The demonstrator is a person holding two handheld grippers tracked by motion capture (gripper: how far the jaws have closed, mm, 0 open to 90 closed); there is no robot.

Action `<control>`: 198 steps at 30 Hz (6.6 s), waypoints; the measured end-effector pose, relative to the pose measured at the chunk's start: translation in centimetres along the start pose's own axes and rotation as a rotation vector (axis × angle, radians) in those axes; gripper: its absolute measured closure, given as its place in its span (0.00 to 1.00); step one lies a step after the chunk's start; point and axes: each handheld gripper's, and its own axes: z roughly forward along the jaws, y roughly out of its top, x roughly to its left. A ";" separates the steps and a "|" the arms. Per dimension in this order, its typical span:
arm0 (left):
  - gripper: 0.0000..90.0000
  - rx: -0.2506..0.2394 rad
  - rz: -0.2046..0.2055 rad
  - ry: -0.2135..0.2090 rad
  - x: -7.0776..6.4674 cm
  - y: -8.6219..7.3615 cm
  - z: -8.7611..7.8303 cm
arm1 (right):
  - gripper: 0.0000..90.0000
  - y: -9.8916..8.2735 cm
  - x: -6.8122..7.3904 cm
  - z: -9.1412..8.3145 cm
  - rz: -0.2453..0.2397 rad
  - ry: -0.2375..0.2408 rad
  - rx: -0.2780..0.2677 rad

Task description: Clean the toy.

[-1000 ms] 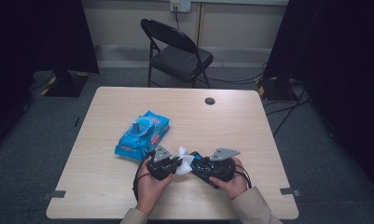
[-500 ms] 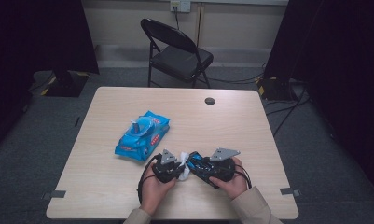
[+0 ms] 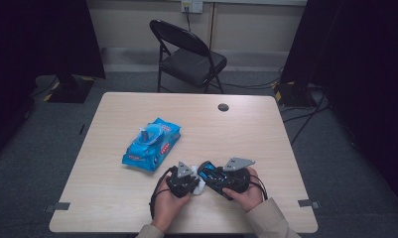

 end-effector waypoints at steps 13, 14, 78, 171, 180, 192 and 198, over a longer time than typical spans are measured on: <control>0.93 0.018 0.015 -0.028 -0.9 -0.1 -0.2 | 0.49 0.0 0.0 0.0 0.001 -0.001 -0.001; 0.93 0.020 0.022 -0.044 -1.1 -0.1 -0.1 | 0.49 0.0 0.0 0.0 0.001 -0.001 0.000; 0.94 0.006 0.180 -0.276 -7.1 -0.1 0.3 | 0.49 -0.2 -0.1 0.0 0.011 0.006 -0.013; 0.94 0.011 0.086 -0.143 -6.1 -0.1 1.2 | 0.49 -0.2 -0.1 0.1 0.008 0.006 -0.020; 0.94 0.013 0.083 -0.147 -6.6 -0.2 1.2 | 0.49 -0.2 -0.1 0.0 0.007 0.007 -0.019; 0.94 0.009 0.126 -0.185 -8.6 -0.1 1.7 | 0.49 -0.2 -0.1 0.1 0.004 0.006 -0.023; 0.94 0.009 0.150 -0.205 -9.3 -0.1 2.0 | 0.49 -0.3 -0.1 0.1 0.005 0.006 -0.023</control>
